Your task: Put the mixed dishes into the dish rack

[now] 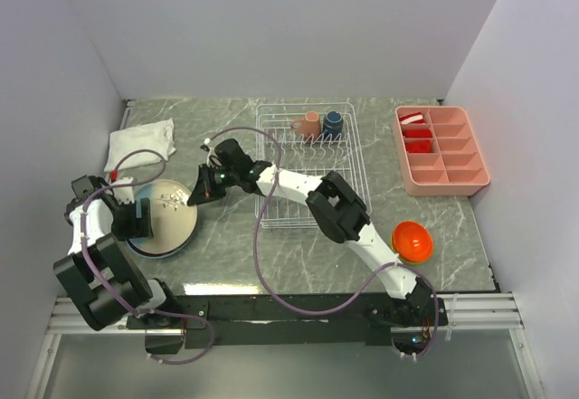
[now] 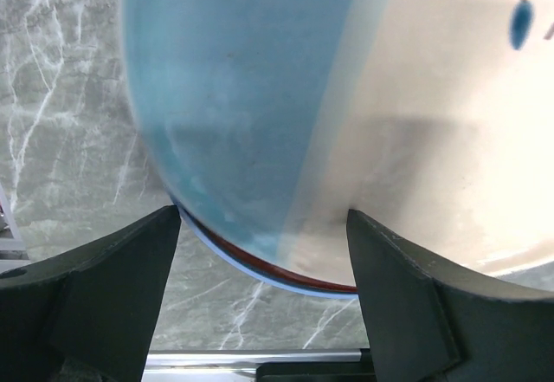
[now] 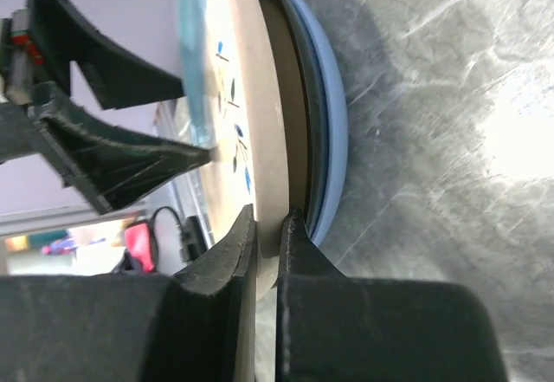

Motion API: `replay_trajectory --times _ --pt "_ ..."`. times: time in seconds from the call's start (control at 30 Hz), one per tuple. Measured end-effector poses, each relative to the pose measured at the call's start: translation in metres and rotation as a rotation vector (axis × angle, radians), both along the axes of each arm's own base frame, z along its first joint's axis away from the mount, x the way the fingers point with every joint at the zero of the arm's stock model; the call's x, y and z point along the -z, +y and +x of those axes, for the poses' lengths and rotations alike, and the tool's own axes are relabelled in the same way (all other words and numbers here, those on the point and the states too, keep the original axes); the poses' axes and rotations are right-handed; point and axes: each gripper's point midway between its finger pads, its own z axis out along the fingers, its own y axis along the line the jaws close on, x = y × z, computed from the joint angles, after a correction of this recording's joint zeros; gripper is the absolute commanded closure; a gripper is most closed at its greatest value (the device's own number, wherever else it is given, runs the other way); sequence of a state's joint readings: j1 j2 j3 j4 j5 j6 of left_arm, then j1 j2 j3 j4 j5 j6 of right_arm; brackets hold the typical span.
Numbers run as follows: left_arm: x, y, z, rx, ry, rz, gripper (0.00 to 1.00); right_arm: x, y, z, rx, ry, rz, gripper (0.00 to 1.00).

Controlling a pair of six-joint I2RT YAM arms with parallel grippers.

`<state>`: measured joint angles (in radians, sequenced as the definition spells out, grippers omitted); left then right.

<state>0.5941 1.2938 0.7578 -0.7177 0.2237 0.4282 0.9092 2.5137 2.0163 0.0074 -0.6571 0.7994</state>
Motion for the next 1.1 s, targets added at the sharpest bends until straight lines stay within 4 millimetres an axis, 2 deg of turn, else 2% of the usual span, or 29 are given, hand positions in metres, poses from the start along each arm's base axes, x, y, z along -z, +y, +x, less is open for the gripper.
replay_trajectory --times 0.2,0.3,0.37,0.47,0.5,0.6,0.7,0.83,0.93,1.03,1.1 --pt "-0.006 -0.003 0.003 0.002 -0.031 -0.006 0.12 0.002 -0.001 -0.001 -0.019 -0.056 -0.006 1.0" --pt "-0.023 -0.007 0.009 -0.002 -0.076 -0.019 0.12 -0.008 -0.008 0.002 -0.035 -0.094 -0.011 1.0" --pt "-0.052 -0.004 0.025 0.007 -0.144 -0.019 0.11 -0.02 -0.015 0.003 -0.058 -0.133 -0.011 1.0" --pt "-0.114 0.006 0.06 0.033 -0.302 0.02 0.11 -0.051 -0.03 0.006 -0.085 -0.195 -0.002 1.0" --pt "-0.141 0.01 0.071 0.043 -0.366 0.039 0.1 -0.065 -0.036 0.007 -0.088 -0.218 0.006 1.0" --pt "-0.205 0.013 0.094 0.078 -0.526 0.085 0.09 -0.116 -0.055 0.016 -0.075 -0.304 0.054 1.0" --pt "-0.246 0.01 0.105 0.09 -0.633 0.097 0.09 -0.177 -0.079 0.025 -0.053 -0.424 0.12 1.0" --pt "-0.267 0.001 0.118 0.096 -0.703 0.085 0.08 -0.245 -0.114 0.034 0.004 -0.593 0.163 1.0" --pt "-0.272 -0.019 0.134 0.137 -0.735 0.065 0.08 -0.275 -0.144 0.045 0.087 -0.714 0.119 1.0" --pt "-0.271 -0.043 0.154 0.188 -0.758 0.042 0.07 -0.286 -0.179 0.063 0.189 -0.778 0.03 1.0" --pt "-0.267 -0.062 0.173 0.231 -0.772 0.022 0.07 -0.283 -0.212 0.085 0.287 -0.794 -0.069 1.0"
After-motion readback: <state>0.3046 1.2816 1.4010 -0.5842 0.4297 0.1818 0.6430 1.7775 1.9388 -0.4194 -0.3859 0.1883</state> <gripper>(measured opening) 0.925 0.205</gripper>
